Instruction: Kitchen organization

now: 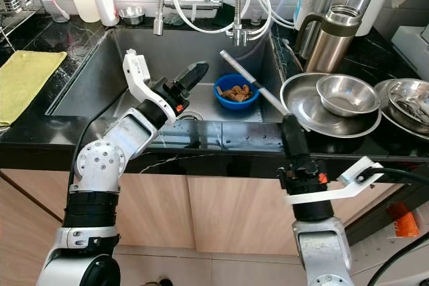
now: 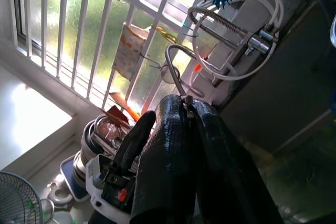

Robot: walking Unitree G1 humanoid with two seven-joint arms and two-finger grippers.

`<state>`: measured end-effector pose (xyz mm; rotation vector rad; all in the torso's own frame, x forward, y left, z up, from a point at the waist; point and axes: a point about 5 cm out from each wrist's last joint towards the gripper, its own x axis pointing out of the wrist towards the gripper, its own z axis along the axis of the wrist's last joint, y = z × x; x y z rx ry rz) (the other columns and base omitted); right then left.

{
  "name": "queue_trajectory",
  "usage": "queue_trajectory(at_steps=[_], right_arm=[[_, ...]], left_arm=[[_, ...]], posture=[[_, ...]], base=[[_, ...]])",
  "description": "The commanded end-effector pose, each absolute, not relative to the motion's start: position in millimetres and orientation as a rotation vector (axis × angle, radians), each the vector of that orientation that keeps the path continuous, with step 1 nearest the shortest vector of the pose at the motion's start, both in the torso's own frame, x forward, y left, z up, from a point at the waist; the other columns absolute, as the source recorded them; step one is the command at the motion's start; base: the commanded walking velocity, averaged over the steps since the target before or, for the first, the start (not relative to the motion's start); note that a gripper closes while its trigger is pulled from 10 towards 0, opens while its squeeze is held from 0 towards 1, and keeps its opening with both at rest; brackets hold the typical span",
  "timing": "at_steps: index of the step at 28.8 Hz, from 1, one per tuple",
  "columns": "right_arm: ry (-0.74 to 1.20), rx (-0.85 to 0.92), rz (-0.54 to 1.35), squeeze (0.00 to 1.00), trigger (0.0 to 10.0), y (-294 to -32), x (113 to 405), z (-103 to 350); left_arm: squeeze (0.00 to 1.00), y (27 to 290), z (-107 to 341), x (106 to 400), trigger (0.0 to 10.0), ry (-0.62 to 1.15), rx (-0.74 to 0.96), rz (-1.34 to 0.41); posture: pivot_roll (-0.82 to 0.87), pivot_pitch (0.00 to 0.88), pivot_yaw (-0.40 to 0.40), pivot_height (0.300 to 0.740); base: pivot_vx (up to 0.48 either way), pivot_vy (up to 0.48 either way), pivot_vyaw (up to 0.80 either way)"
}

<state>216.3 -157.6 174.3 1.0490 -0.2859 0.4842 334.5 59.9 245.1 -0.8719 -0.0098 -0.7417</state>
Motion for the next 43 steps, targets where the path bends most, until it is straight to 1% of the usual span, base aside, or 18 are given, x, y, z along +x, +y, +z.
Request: queue_trajectory(at_steps=[1,6,9,11,19,27,37,43], right_arm=[[-0.286,1.042,0.525,0.00,10.0,-154,213,178],[-0.257,1.031,0.545,0.00,10.0,-150,213,176],[-0.252,1.023,0.548,0.00,10.0,-150,214,175],[-0.251,1.014,0.549,0.00,10.0,-150,214,175],[-0.257,0.997,0.556,0.00,10.0,-150,213,176],[-0.314,0.972,0.526,0.00,10.0,-156,216,180],[-0.324,0.981,0.550,0.00,10.0,-153,216,182],[-0.287,0.995,0.592,0.00,10.0,-148,213,180]], left_arm=[[0.00,53,248,329,10.0,-0.014,-0.894,-0.784],[0.00,52,249,327,10.0,-0.008,-0.895,-0.804],[0.00,45,252,321,10.0,-0.015,-0.832,-0.882],[0.00,44,253,320,10.0,-0.020,-0.823,-0.903],[0.00,41,253,318,10.0,-0.009,-0.827,-0.910],[0.00,41,246,319,10.0,0.011,-0.818,-0.874],[0.00,40,245,318,10.0,0.019,-0.817,-0.874],[0.00,39,245,318,10.0,0.021,-0.820,-0.873]], posture=[[0.06,0.097,-0.010,0.740],[0.06,0.097,-0.012,0.740],[0.06,0.097,-0.011,0.740],[0.06,0.096,-0.009,0.740],[0.06,0.093,-0.010,0.740],[0.06,0.086,-0.009,0.740],[0.06,0.083,-0.008,0.740],[0.06,0.086,-0.010,0.740]], base=[[0.000,0.000,0.00],[0.000,0.000,0.00],[0.000,0.000,0.00],[0.000,0.000,0.00],[0.000,0.000,0.00],[0.000,0.000,0.00],[0.000,0.000,0.00],[0.000,0.000,0.00]])
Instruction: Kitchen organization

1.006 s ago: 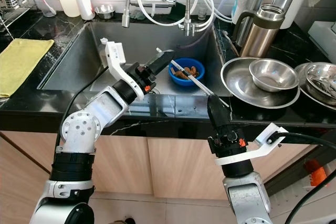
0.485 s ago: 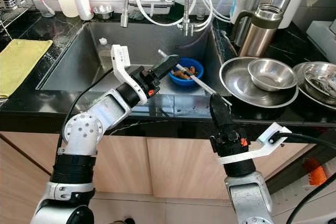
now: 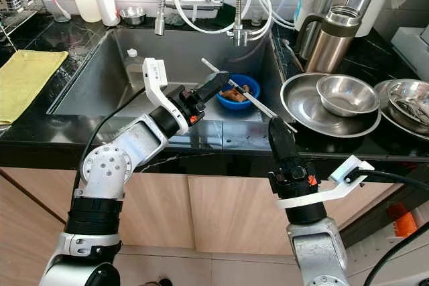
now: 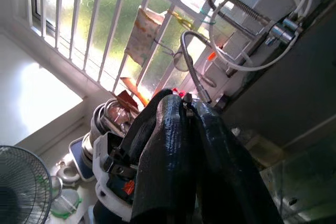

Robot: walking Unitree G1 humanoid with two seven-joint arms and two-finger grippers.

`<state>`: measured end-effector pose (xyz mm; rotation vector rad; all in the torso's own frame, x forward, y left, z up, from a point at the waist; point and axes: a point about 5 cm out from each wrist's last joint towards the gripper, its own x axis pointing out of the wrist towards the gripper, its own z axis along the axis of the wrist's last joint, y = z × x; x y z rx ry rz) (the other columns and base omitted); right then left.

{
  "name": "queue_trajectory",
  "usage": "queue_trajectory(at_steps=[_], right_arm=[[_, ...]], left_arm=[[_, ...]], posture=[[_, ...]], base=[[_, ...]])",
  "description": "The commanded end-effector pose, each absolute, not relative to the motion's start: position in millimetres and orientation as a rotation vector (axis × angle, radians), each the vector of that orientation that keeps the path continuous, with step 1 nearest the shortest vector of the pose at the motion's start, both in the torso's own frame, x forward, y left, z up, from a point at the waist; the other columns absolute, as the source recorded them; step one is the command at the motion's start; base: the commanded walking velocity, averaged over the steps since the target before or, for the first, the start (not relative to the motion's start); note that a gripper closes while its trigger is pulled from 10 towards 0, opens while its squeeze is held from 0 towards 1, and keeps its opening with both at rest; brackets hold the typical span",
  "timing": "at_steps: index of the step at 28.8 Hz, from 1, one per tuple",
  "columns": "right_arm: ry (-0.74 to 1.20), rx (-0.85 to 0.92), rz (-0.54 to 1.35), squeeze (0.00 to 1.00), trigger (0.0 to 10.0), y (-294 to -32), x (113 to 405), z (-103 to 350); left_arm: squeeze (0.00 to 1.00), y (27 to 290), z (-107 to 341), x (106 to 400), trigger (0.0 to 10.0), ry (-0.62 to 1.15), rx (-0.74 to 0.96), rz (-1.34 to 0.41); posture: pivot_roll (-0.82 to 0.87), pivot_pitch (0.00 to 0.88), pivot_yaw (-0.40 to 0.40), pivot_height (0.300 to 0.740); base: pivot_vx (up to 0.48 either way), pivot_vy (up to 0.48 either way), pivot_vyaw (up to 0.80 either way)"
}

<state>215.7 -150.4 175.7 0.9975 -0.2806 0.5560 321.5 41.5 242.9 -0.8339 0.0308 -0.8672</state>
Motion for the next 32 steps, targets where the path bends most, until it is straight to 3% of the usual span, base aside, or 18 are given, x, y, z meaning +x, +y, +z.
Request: queue_trajectory(at_steps=[1,9,10,11,12,13,14,32], right_arm=[[-0.281,0.995,0.600,0.00,10.0,-146,212,180],[-0.245,0.981,0.613,0.00,10.0,-144,210,175],[-0.241,0.979,0.612,0.00,10.0,-144,210,174],[-0.235,0.976,0.608,0.00,10.0,-144,210,172],[-0.233,0.975,0.605,0.00,10.0,-144,210,171],[-0.232,0.976,0.603,0.00,10.0,-144,210,171],[-0.231,0.976,0.601,0.00,10.0,-145,210,170],[-0.256,0.887,0.572,0.00,10.0,-146,210,165]], left_arm=[[0.00,39,245,318,10.0,0.021,-0.821,-0.871],[0.00,39,245,320,10.0,0.020,-0.836,-0.858],[0.00,39,246,320,9.5,0.019,-0.840,-0.856],[0.00,40,246,321,6.2,0.019,-0.847,-0.853],[0.00,40,246,321,0.8,0.017,-0.851,-0.853],[0.00,40,247,321,0.8,0.016,-0.854,-0.853],[0.00,40,247,321,0.0,0.014,-0.860,-0.853],[0.00,45,255,330,0.0,0.101,-1.045,-0.798]], posture=[[0.06,0.087,-0.010,0.740],[0.06,0.087,-0.013,0.740],[0.06,0.087,-0.013,0.740],[0.06,0.087,-0.013,0.740],[0.06,0.087,-0.013,0.740],[0.06,0.087,-0.013,0.740],[0.06,0.087,-0.012,0.740],[0.06,0.098,-0.007,0.740]], base=[[0.000,0.000,0.00],[0.000,0.000,0.00],[0.000,0.000,0.00],[0.000,0.000,0.00],[0.000,0.000,0.00],[0.000,0.000,0.00],[0.000,0.000,0.00],[0.000,0.000,0.00]])
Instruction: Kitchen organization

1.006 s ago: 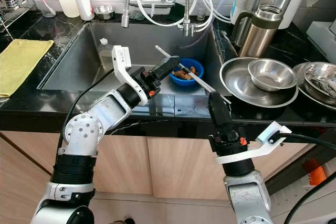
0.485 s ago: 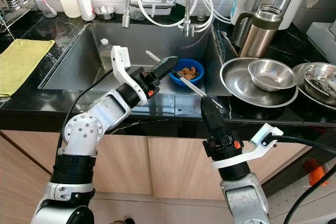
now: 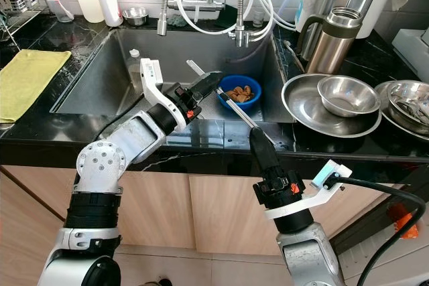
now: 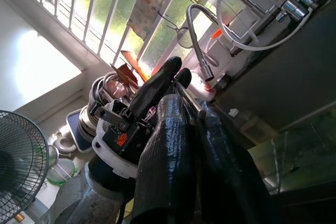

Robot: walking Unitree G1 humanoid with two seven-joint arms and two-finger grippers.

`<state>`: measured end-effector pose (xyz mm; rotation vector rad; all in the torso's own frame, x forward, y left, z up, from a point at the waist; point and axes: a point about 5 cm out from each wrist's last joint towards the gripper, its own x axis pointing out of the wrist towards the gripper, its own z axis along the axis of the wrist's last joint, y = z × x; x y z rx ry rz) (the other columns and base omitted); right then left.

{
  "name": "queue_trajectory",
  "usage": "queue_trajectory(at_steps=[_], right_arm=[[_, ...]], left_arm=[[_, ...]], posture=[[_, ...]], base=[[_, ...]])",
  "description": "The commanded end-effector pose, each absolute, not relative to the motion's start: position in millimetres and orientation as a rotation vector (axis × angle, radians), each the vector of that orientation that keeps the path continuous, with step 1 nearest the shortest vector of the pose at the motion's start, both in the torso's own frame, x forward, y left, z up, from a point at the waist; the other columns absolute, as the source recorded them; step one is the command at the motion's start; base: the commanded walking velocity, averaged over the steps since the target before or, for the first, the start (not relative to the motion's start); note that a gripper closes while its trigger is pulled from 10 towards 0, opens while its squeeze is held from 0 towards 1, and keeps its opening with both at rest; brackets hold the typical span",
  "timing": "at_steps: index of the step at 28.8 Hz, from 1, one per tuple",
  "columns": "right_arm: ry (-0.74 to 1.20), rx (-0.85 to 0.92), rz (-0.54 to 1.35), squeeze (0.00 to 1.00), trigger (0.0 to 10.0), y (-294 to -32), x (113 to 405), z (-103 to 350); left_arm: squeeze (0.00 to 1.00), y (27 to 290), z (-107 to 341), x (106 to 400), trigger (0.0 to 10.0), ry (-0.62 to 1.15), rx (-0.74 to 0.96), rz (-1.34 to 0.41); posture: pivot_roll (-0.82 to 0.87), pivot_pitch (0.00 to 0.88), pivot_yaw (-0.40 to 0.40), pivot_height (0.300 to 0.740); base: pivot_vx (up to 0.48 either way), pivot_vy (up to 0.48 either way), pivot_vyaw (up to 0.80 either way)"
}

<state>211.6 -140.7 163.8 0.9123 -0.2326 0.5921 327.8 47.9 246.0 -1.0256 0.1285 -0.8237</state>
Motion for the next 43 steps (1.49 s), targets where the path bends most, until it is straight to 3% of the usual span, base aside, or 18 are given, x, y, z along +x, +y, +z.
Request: queue_trajectory(at_steps=[1,3,4,5,15,16,17,18,31,32,33,34,35,42,43], right_arm=[[-0.256,0.884,0.566,0.00,10.0,-146,211,164],[-0.250,0.875,0.545,0.00,10.0,-148,213,163],[-0.249,0.859,0.519,0.67,10.0,-150,215,161],[-0.249,0.860,0.510,1.00,10.0,-152,216,160],[-0.253,0.833,0.489,1.00,10.0,-152,217,159],[-0.252,0.833,0.481,0.58,10.0,-152,218,158],[-0.252,0.833,0.481,0.58,10.0,-152,218,158],[-0.250,0.834,0.480,0.00,10.0,-152,218,158],[-0.243,0.829,0.482,0.00,10.0,-150,217,156],[-0.243,0.829,0.483,0.00,10.0,-150,217,156],[-0.244,0.824,0.489,0.00,10.0,-148,217,158],[-0.244,0.824,0.489,0.00,10.0,-148,217,158],[-0.245,0.822,0.491,0.00,10.0,-148,217,158],[-0.214,0.763,0.507,0.00,10.0,-144,216,157],[-0.214,0.763,0.507,0.00,10.0,-144,216,157]], left_arm=[[0.00,45,255,330,0.0,0.102,-1.041,-0.798],[0.00,44,254,330,0.0,0.105,-1.028,-0.801],[0.00,44,254,329,0.0,0.107,-1.023,-0.802],[0.00,44,254,329,0.0,0.108,-1.021,-0.803],[0.00,45,252,332,0.0,0.123,-1.030,-0.756],[0.00,47,253,334,0.0,0.122,-1.045,-0.743],[0.00,47,253,334,0.0,0.122,-1.045,-0.743],[0.00,49,253,335,0.0,0.121,-1.063,-0.726],[0.00,85,266,361,0.0,-0.079,-1.138,-0.399],[0.00,88,266,362,1.7,-0.096,-1.104,-0.383],[0.00,91,265,364,7.2,-0.138,-0.981,-0.350],[0.00,91,265,364,7.2,-0.138,-0.981,-0.350],[0.00,91,265,364,10.0,-0.169,-0.884,-0.338],[0.00,75,268,369,10.0,-0.386,-0.255,-0.399],[0.00,75,268,369,10.0,-0.386,-0.255,-0.399]], posture=[[0.06,0.098,-0.007,0.740],[0.06,0.098,-0.007,0.740],[0.06,0.098,-0.007,0.740],[0.06,0.098,-0.007,0.740],[0.06,0.098,-0.007,0.740],[0.06,0.096,-0.008,0.740],[0.06,0.096,-0.008,0.740],[0.06,0.096,-0.008,0.740],[0.06,0.071,-0.003,0.740],[0.06,0.071,-0.003,0.740],[0.06,0.071,-0.002,0.740],[0.06,0.071,-0.002,0.740],[0.05,0.068,-0.001,0.740],[0.05,0.073,0.001,0.740],[0.05,0.073,0.001,0.740]], base=[[0.000,0.000,0.00],[0.000,0.000,0.00],[0.000,0.000,0.00],[0.000,0.000,0.00],[0.000,0.000,0.00],[0.000,0.000,0.00],[0.000,0.000,0.00],[0.000,0.000,0.00],[0.000,0.000,0.00],[0.000,0.000,0.00],[0.000,0.000,0.00],[0.000,0.000,0.00],[0.000,0.000,0.00],[0.000,0.000,0.00],[0.000,0.000,0.00]])
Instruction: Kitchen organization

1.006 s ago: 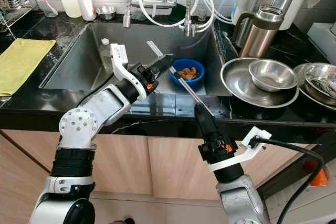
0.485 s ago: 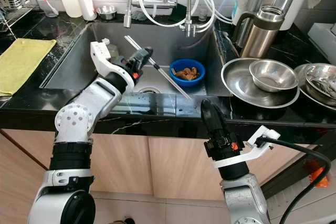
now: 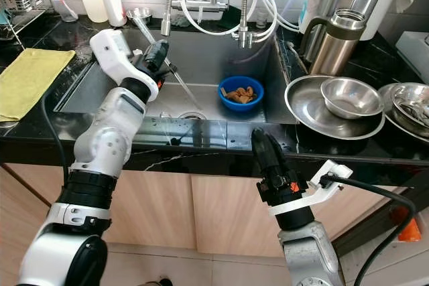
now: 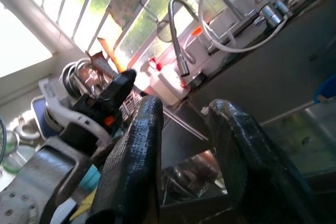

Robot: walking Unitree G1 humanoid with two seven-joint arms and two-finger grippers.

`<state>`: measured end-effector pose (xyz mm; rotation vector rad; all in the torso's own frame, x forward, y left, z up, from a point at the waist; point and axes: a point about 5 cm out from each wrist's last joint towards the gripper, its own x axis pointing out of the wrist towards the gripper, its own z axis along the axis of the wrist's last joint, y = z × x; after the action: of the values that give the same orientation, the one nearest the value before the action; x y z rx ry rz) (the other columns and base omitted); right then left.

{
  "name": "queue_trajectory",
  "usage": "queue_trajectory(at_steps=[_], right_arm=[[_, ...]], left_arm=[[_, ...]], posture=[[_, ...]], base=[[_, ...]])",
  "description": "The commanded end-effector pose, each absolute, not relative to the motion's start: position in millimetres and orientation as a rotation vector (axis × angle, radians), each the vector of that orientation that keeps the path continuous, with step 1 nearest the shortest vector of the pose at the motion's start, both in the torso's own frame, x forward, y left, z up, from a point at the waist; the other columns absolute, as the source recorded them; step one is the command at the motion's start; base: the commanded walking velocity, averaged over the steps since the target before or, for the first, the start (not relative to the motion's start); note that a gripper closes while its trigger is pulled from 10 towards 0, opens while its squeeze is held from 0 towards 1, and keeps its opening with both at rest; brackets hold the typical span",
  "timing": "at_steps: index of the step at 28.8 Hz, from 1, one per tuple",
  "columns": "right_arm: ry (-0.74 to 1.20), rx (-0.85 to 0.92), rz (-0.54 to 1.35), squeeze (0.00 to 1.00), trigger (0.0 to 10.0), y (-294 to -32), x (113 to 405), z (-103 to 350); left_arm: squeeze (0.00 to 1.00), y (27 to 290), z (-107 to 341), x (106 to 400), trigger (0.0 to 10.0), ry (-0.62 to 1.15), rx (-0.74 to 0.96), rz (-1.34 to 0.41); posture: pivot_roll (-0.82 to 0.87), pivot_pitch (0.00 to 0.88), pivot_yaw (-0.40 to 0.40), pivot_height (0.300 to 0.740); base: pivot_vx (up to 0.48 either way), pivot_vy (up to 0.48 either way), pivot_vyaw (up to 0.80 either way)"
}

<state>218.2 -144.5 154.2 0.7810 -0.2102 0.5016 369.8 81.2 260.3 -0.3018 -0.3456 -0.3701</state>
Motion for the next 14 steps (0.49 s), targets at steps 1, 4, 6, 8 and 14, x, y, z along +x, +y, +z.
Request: queue_trajectory(at_steps=[1,4,6,8,14], right_arm=[[-0.218,0.753,0.510,0.00,10.0,-144,213,158],[-0.216,0.737,0.509,0.00,10.0,-144,211,158],[-0.215,0.731,0.510,0.00,10.0,-144,210,158],[-0.213,0.721,0.510,0.00,10.0,-143,209,157],[-0.213,0.703,0.511,0.00,10.0,-142,208,159]], left_arm=[[0.00,71,264,372,10.0,-0.436,-0.121,-0.416],[0.00,67,258,376,10.0,-0.468,0.003,-0.409],[0.00,66,255,378,10.0,-0.471,0.022,-0.397],[0.00,61,252,382,10.0,-0.470,0.033,-0.370],[0.00,41,235,390,10.0,-0.413,0.116,-0.375]], posture=[[0.04,0.077,0.004,0.740],[0.04,0.079,0.007,0.740],[0.04,0.080,0.006,0.740],[0.03,0.082,0.006,0.740],[0.02,0.086,0.009,0.740]], base=[[0.000,0.000,0.00],[0.000,0.000,0.00],[0.000,0.000,0.00],[0.000,0.000,0.00],[0.000,0.000,0.00]])
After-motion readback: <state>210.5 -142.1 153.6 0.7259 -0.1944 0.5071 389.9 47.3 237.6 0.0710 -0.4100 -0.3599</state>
